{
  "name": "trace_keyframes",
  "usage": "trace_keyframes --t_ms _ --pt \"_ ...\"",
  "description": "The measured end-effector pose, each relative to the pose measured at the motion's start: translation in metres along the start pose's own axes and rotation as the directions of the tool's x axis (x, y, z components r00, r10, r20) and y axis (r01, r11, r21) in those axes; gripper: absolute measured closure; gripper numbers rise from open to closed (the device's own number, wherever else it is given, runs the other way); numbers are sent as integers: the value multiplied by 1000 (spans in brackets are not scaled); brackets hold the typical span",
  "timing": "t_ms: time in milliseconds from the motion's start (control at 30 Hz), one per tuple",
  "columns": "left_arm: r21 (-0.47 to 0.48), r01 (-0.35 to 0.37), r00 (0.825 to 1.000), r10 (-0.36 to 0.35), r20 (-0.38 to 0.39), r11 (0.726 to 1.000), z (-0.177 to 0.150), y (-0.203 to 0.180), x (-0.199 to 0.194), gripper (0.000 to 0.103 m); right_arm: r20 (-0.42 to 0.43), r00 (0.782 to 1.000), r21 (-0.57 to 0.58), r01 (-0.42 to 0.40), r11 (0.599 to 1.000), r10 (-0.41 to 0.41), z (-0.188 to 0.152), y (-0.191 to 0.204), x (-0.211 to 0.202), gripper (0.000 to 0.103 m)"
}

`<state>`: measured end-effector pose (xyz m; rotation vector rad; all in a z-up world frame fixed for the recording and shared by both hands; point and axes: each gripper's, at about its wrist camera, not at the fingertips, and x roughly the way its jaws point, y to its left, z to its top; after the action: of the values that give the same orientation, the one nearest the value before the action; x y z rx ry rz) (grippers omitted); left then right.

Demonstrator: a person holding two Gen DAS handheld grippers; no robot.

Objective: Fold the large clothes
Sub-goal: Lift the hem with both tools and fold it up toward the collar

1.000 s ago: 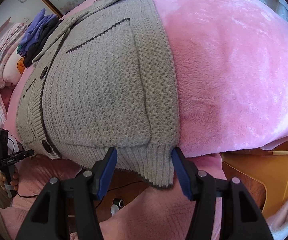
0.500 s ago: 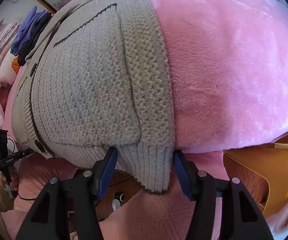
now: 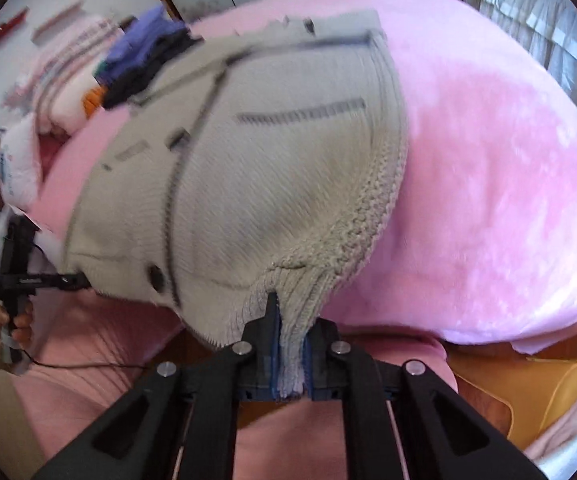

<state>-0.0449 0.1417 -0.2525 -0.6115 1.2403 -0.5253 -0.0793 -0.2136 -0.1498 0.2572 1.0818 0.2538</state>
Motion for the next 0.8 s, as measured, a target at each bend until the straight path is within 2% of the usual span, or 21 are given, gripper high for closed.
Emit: trace_keyframes --t_ms 100,167,300,367,500,700,733,800 --pt "-22 114 989 -111 100 993 15 -17 -19 94 98 992 -5 -74 997 75 19 15 -28 95" --pt "-16 149 978 -145 151 989 29 -29 -33 94 160 980 -19 -114 993 116 35 25 -45 95" --pt "-21 212 940 -197 277 977 57 -53 -60 94 269 950 -47 -152 987 159 67 42 -72 95" --pt "-30 245 914 -221 340 969 76 -57 -74 94 317 932 -45 -171 984 176 80 41 -84 95" --pt "-30 241 884 -207 420 970 110 -68 -98 94 407 893 6 -210 978 190 117 34 -93 95" --pt "-50 238 857 -186 480 970 148 -75 -112 94 486 854 67 -251 966 188 157 19 -100 95" --pt "-54 238 847 -180 501 970 152 -74 -116 94 493 848 74 -261 963 192 159 16 -102 95" --pt "-54 223 845 -166 509 973 161 -74 -122 94 509 841 83 -262 961 185 167 12 -102 95"
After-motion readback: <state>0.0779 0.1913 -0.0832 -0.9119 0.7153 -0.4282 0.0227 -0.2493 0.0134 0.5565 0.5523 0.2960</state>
